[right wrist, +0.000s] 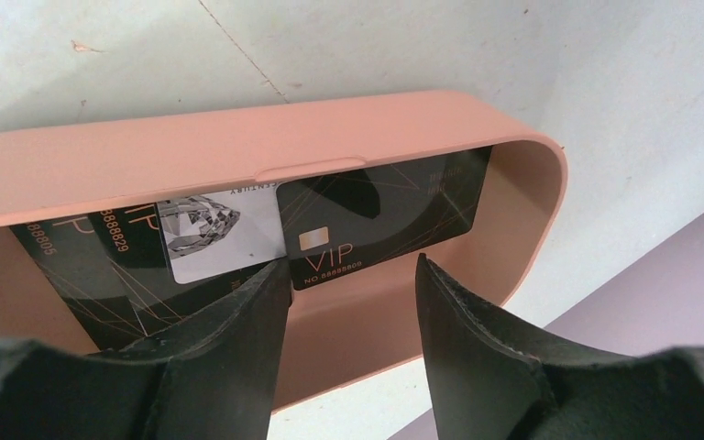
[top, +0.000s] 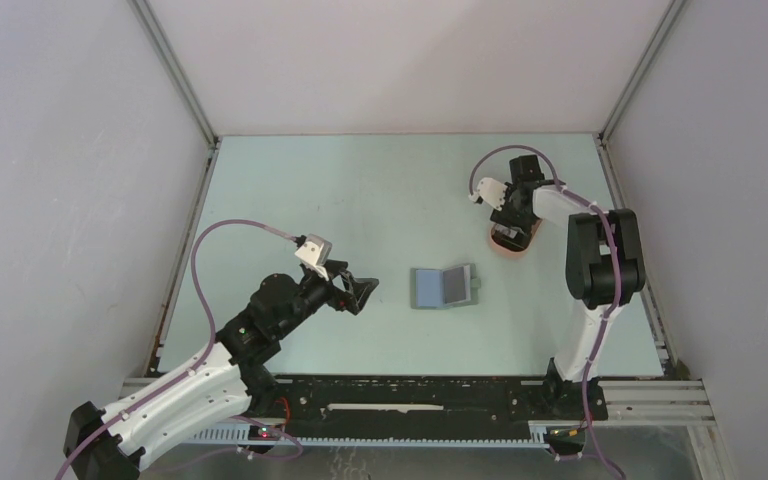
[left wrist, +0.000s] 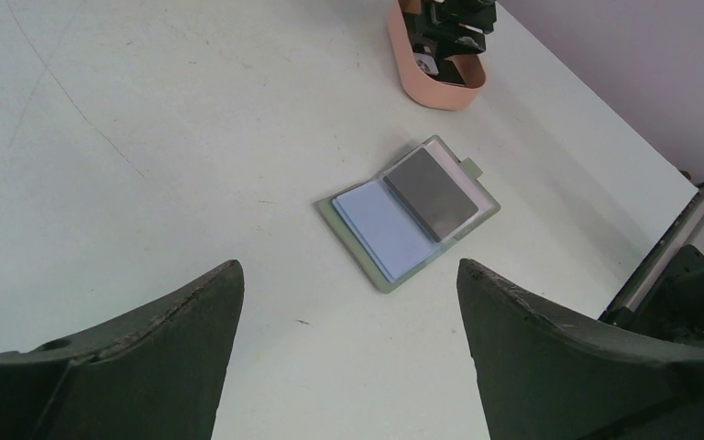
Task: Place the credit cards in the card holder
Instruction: Pick up the credit card from the storage box.
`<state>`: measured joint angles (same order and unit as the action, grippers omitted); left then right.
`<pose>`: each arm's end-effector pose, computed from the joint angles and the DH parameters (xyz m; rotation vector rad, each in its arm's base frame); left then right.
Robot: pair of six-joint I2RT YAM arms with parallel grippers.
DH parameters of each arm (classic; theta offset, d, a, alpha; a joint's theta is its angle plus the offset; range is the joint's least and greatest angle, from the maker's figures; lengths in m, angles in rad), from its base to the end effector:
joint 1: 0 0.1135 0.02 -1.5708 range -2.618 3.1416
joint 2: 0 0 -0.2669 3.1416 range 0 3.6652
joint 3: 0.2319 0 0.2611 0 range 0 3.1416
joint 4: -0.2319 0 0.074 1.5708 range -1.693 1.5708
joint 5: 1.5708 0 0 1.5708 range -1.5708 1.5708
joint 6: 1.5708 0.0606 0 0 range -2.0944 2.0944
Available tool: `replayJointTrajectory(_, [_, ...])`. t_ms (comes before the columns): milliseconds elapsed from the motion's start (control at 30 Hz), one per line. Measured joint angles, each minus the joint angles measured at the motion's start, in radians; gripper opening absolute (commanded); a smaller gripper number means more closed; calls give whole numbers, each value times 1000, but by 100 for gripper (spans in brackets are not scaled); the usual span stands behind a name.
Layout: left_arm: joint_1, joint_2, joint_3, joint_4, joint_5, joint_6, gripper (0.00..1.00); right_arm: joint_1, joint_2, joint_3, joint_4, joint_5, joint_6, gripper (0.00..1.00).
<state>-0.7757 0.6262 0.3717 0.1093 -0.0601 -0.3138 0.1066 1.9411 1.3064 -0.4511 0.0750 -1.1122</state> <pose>0.1438 -0.1359 0.2446 0.3613 1.7378 -0.7492 0.4176 0.0401 0.1410 -1.5374 2.2467 -0.4140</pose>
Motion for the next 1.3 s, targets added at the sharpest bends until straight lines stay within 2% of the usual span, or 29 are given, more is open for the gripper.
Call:
replayJointTrajectory(400, [0,6,0,0,0,0,91,-3,-66,-102,121,-24,-1,57])
replayJointTrajectory(1067, [0,6,0,0,0,0,91,-16,-156,-114,170,-39,0,54])
replayJointTrajectory(1300, [0,6,0,0,0,0,91,-22,-156,-114,200,-27,7,49])
